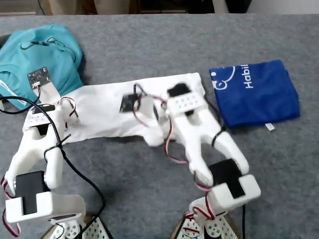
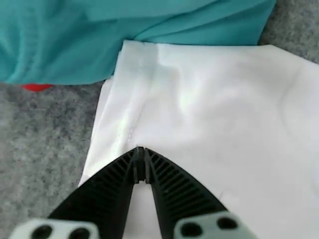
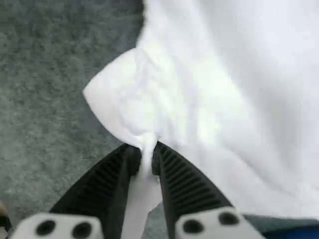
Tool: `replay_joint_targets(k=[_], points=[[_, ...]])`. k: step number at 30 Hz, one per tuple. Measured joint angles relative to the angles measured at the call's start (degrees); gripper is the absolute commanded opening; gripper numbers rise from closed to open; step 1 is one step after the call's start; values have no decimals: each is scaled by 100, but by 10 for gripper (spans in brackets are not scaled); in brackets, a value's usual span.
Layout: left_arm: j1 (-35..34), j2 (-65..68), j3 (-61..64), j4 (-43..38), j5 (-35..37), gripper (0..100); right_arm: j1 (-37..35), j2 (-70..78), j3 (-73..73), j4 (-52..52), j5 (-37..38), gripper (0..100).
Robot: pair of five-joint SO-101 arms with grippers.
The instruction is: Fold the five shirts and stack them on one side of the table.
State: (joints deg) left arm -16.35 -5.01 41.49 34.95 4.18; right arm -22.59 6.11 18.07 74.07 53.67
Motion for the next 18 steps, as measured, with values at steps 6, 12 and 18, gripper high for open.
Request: replay_joint_targets(k=[6,12,18], points=[[0,0,0,0,0,18,158,1415,-2154,756,185,1],[0,0,0,0,0,18,167,3253,-4853,1741,624,1],[0,0,0,0,0,18,149,5090,-7771,2611,1134,2]])
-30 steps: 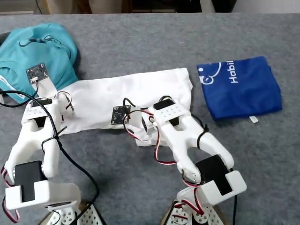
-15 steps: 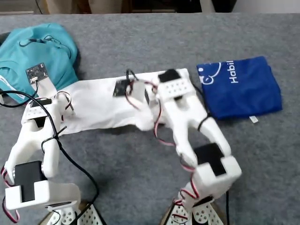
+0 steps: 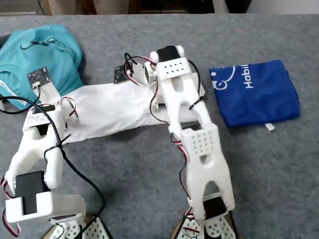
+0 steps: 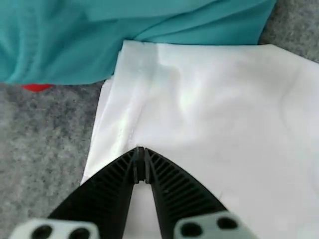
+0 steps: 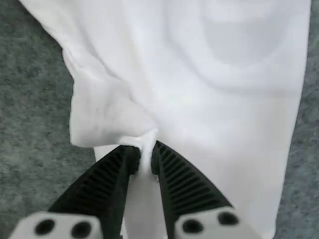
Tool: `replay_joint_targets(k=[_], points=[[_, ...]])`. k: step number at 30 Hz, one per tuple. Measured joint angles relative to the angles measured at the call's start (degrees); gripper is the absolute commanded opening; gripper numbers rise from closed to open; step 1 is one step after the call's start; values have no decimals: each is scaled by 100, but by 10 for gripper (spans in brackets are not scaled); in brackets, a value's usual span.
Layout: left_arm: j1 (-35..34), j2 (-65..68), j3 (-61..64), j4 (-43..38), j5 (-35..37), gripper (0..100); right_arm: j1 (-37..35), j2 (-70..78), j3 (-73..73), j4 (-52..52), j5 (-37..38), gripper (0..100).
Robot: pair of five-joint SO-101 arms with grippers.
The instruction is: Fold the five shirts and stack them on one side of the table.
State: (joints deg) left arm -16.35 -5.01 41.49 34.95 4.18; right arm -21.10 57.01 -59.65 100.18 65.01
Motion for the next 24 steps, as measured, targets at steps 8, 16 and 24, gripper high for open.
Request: replay_joint_targets(k=[8,16,24], points=[[0,0,0,0,0,18,-79,1310,-2189,97,79,154],[0,0,0,0,0,18,-79,1240,-2541,114,-369,207],[0,0,0,0,0,18,-79,299,-1547,114,-404,0]])
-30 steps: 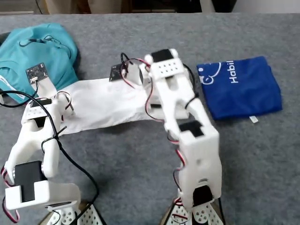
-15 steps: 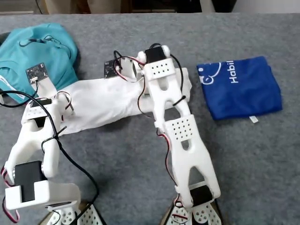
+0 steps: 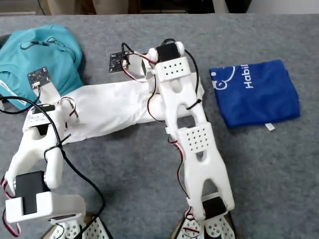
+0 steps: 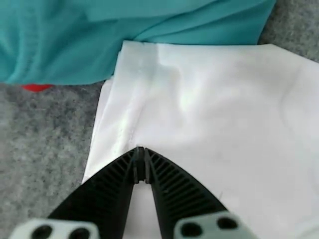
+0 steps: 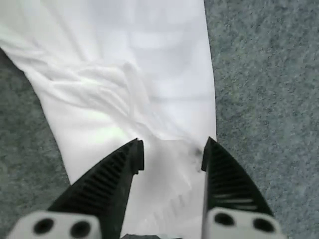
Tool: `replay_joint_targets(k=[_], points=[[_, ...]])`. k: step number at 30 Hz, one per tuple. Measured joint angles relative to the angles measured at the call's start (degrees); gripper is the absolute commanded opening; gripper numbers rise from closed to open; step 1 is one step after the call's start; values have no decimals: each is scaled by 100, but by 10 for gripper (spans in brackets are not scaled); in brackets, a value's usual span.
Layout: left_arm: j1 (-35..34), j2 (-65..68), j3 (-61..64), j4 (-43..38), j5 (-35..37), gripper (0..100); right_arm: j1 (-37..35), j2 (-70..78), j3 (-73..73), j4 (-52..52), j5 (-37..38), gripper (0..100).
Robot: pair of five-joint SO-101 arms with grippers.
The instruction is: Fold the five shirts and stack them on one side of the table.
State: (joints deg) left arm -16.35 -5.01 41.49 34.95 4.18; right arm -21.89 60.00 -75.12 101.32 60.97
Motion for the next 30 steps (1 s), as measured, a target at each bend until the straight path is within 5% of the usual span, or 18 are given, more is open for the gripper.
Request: replay_joint_targets(k=[9,18,30], points=[[0,0,0,0,0,18,-387,-721,2233,-229,-290,3],[0,0,0,0,0,18,-554,-730,3455,-2866,-1257,3],[0,0,0,0,0,18,-545,-1099,2119,-756,-1327,2]])
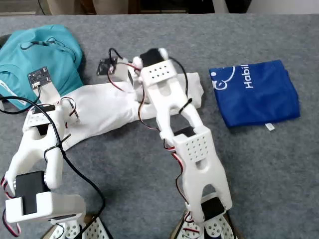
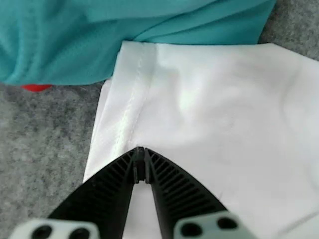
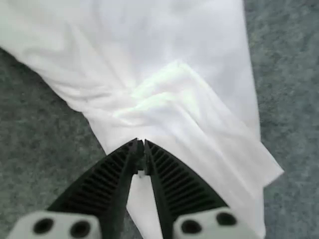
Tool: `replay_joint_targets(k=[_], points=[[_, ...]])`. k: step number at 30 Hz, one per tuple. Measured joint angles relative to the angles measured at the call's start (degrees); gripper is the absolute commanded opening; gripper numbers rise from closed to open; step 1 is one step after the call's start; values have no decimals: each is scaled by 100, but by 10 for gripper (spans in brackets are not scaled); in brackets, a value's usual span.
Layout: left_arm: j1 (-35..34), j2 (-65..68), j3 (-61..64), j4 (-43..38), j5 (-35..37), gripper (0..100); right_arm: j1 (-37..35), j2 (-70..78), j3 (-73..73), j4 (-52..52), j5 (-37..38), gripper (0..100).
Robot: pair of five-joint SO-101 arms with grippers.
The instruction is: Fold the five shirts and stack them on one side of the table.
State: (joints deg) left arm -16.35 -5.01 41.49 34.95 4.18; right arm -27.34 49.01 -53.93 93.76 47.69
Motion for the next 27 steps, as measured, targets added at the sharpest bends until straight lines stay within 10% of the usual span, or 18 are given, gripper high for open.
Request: replay_joint_targets(k=[11,16,27], points=[[-185,-264,-826,1574,0,164,1029,-721,-967,765,-1653,2],[-835,-352,-1899,2963,-334,187,1451,-1996,571,774,-1793,2],[-1231,1873,-2954,3112,-905,243,1442,-4229,3534,484,-1802,2]])
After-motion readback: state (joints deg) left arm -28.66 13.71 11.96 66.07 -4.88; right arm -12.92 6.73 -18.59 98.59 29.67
